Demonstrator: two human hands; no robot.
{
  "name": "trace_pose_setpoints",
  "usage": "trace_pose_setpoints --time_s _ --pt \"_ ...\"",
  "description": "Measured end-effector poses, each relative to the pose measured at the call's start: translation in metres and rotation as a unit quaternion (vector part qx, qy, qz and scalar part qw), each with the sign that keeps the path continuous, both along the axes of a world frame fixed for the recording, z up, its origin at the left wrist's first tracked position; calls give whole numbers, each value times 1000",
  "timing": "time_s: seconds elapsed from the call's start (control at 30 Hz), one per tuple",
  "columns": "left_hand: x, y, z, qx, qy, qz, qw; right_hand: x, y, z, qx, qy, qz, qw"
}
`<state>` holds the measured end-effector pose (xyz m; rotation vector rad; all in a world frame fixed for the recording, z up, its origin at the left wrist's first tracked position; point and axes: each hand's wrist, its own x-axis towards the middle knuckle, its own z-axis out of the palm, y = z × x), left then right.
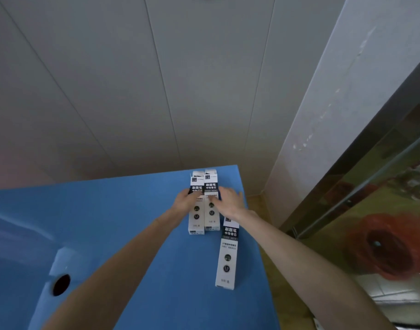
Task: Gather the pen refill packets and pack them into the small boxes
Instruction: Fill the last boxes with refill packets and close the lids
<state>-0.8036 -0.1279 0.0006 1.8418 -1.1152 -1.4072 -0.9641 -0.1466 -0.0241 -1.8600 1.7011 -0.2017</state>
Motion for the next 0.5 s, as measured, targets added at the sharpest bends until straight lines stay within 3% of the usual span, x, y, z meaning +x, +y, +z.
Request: trace_pose_setpoints --time_s 0.1,0.23,0.5 --pt "8 2 5 -12 61 87 994 2 0 -2 -20 -121 -66 990" --pt "25 17 17 -61 124 124 983 5 10 20 -38 -294 -134 946" --pt "38 87 42 -165 98 26 981 2 68 55 -37 -346 -52 936"
